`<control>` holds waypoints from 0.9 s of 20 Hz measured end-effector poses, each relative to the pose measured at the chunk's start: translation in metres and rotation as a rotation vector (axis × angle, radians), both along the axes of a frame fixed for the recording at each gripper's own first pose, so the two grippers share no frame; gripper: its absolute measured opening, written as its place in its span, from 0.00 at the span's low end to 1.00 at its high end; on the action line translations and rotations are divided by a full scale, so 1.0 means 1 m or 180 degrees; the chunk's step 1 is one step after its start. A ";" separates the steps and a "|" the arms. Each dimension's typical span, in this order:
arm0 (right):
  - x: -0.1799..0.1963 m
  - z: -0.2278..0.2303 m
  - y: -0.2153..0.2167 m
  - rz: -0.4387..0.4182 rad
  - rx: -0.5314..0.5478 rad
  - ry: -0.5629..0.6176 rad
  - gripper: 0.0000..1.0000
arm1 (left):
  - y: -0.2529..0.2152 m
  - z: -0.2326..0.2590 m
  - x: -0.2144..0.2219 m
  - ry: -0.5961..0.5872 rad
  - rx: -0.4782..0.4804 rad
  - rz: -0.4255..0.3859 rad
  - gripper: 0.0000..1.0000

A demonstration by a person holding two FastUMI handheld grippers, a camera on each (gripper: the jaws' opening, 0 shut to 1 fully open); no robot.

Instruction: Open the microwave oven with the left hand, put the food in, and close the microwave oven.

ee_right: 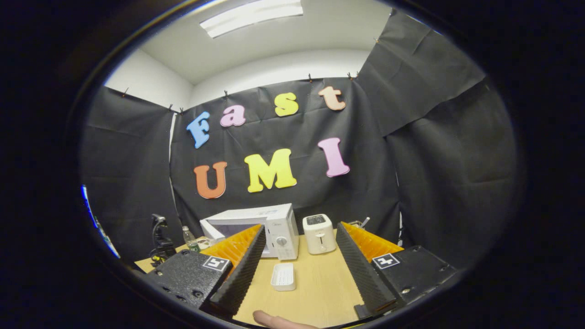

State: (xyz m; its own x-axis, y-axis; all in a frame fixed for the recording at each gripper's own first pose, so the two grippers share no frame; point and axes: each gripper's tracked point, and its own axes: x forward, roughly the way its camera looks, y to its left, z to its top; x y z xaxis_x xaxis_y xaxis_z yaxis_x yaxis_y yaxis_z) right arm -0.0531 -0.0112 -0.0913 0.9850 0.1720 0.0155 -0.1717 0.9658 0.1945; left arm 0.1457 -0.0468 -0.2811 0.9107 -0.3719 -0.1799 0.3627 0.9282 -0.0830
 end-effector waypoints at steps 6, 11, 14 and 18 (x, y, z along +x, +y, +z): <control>0.011 -0.010 -0.006 0.0027 0.0039 0.0059 0.98 | -0.039 0.008 0.039 -0.0006 -0.0076 -0.0092 0.00; 0.020 -0.017 -0.017 0.0019 0.0063 0.0117 0.98 | -0.058 0.007 0.070 -0.0022 -0.0028 -0.0026 0.00; 0.024 -0.018 -0.028 -0.0017 0.0081 0.0122 0.98 | -0.067 0.008 0.083 0.0000 -0.0040 0.0012 0.00; 0.028 -0.021 -0.037 -0.0019 0.0045 0.0143 0.98 | -0.073 0.007 0.103 0.0023 -0.0077 0.0082 0.00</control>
